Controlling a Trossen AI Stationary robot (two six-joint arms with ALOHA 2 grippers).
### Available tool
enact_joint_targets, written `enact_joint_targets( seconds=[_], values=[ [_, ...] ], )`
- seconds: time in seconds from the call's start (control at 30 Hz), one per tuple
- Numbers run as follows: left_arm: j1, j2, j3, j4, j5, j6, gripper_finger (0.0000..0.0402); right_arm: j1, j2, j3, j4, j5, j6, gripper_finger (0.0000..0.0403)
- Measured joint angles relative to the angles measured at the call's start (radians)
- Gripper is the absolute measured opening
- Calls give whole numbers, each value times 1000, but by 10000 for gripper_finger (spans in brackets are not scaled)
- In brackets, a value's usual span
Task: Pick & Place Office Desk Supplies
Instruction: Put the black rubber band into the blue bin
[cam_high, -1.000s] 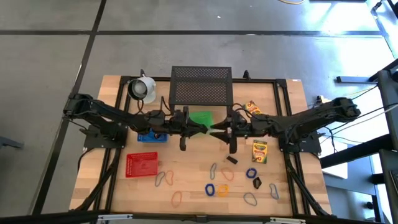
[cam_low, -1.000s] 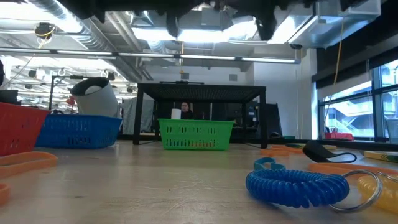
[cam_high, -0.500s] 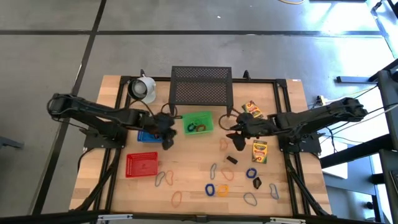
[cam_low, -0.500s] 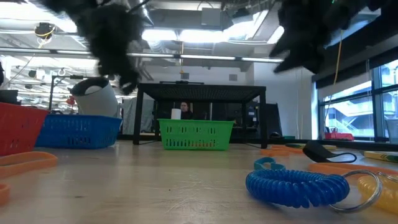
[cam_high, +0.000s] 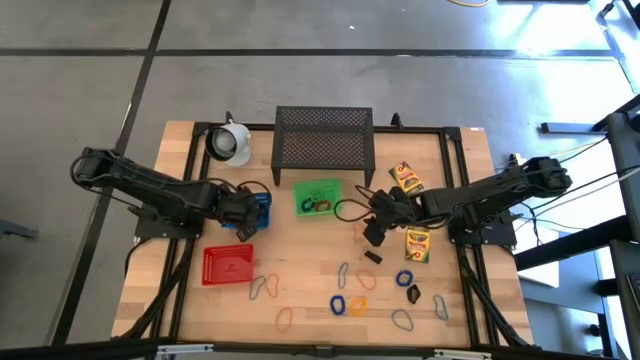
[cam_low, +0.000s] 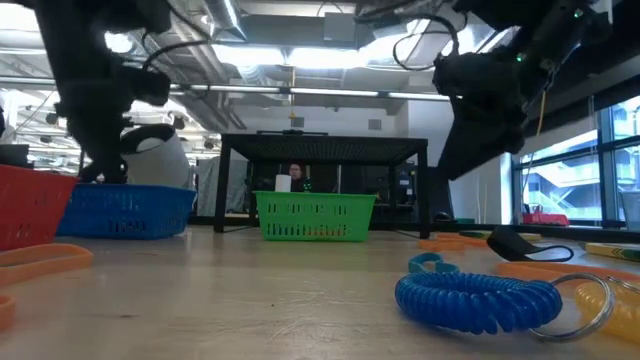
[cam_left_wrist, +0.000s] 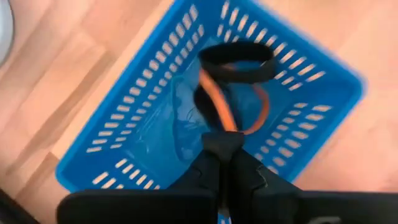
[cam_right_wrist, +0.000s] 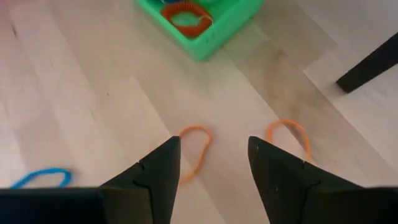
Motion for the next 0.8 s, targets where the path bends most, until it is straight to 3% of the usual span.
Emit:
enact_joint_targets(
  seconds=[0.23, 0.47, 0.63, 0.8],
  values=[
    [0, 0, -50, 1, -56, -104, 11, -7, 39, 0, -36, 26, -6, 188],
    [0, 0, -50, 4, -120, -124, 67, -45, 61, 1, -45, 20, -5, 214],
    [0, 0, -29, -28, -101, -125, 113, -89, 98, 1, -85, -84, 39, 248],
    [0, -1, 38, -85, -113, -114, 136, -104, 145, 1, -84, -152, 45, 253]
  ],
)
